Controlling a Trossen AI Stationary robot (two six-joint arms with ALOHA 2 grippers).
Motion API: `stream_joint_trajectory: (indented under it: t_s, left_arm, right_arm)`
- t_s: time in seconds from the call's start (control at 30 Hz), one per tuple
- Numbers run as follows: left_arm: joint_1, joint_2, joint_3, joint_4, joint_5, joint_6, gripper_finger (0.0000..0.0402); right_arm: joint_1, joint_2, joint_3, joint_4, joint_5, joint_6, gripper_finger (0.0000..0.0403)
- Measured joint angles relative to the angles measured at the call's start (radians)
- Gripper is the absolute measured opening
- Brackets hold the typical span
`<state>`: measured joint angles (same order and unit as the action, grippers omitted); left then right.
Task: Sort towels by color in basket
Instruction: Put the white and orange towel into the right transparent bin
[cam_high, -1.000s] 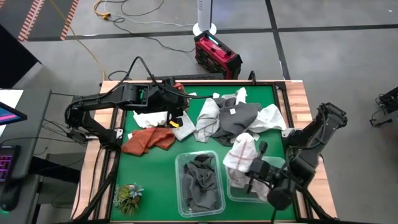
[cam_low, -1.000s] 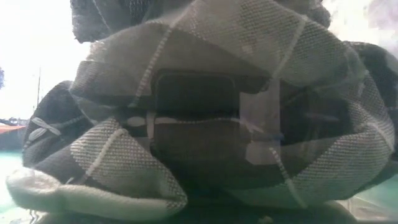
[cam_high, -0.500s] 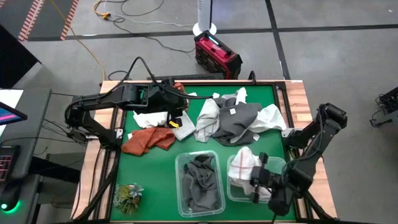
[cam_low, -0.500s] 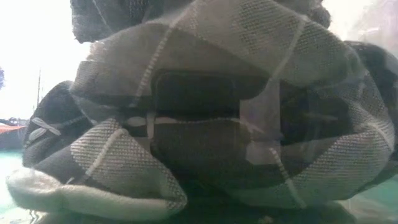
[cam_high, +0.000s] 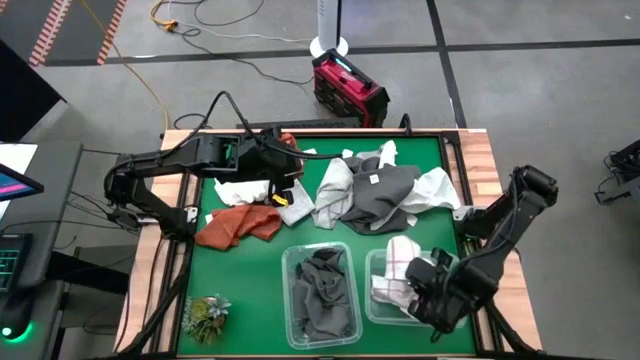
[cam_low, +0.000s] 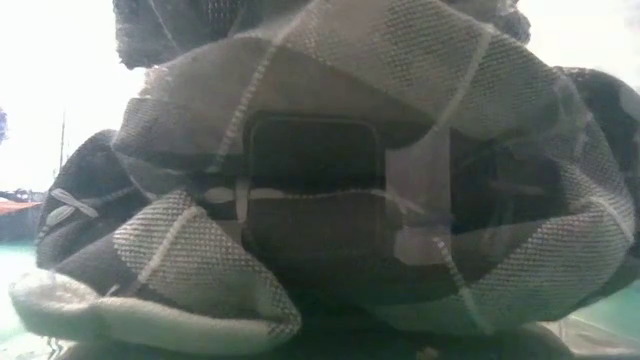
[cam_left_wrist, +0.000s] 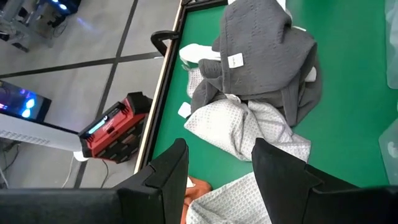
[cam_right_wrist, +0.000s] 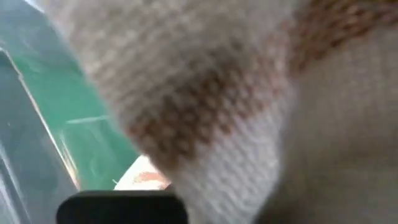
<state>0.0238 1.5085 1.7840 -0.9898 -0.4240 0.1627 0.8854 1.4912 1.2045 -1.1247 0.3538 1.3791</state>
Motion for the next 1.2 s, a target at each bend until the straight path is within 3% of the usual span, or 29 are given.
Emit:
stream_joint_trajectory:
  t_s: [0.27, 0.5, 0.87, 1.1, 1.2]
  left_arm:
    - [0.000, 0.000, 0.000, -0.031, 0.000, -0.012, 0.0167]
    - [0.000, 0.000, 0.000, -0.034, 0.000, -0.011, 0.0167]
    - [0.000, 0.000, 0.000, -0.034, -0.001, -0.006, 0.0167]
    - [0.000, 0.000, 0.000, -0.034, -0.001, -0.006, 0.0167]
    - [0.000, 0.000, 0.000, -0.034, -0.002, -0.006, 0.0167]
  right_arm:
    - [-0.088, 0.000, -0.014, 0.059, -0.160, -0.132, 0.0032]
    - [-0.131, 0.002, -0.130, 0.205, -0.302, -0.390, 0.0032]
    - [-0.090, 0.001, -0.137, 0.193, -0.314, -0.999, 0.0038]
    - [-0.063, 0.001, -0.137, 0.191, -0.314, -1.314, 0.0039]
    - [-0.068, 0.001, -0.137, 0.187, -0.314, -1.373, 0.0037]
